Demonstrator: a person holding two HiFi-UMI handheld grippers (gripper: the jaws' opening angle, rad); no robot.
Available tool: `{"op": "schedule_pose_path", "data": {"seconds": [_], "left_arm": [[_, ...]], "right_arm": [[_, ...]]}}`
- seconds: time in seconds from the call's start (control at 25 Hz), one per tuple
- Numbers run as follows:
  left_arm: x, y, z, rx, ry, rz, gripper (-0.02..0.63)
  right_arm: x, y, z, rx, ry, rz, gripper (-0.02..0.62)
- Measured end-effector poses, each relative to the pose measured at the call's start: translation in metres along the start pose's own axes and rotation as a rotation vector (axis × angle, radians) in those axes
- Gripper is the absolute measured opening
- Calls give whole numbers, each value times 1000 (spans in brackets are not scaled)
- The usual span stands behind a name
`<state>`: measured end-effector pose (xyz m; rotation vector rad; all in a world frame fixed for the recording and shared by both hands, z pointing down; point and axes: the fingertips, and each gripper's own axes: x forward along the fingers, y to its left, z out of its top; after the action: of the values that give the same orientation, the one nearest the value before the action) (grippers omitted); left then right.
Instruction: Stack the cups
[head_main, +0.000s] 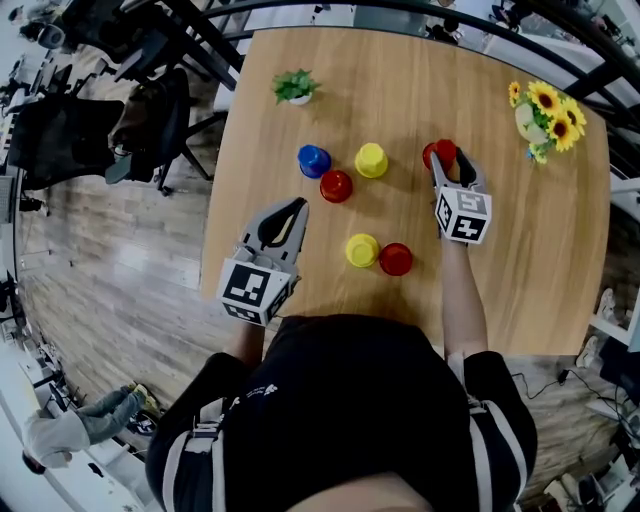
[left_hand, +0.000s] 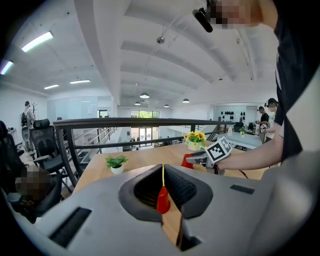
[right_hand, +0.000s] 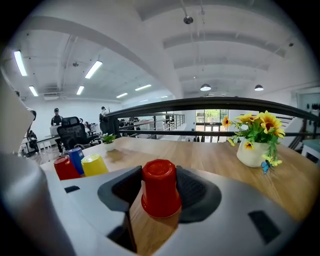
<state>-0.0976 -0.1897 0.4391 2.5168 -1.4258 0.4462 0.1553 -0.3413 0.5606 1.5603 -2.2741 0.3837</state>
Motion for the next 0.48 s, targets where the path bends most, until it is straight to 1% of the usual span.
{"op": "schedule_pose_path", "data": {"seconds": [0.2, 0.48], "left_arm": [[-4, -9, 5, 15, -26, -18, 17], [-18, -25, 15, 35, -74, -43, 17]], "right_arm": [[-26, 8, 3, 5, -23, 17, 216], [-85, 19, -6, 9, -30, 27, 216]]}}
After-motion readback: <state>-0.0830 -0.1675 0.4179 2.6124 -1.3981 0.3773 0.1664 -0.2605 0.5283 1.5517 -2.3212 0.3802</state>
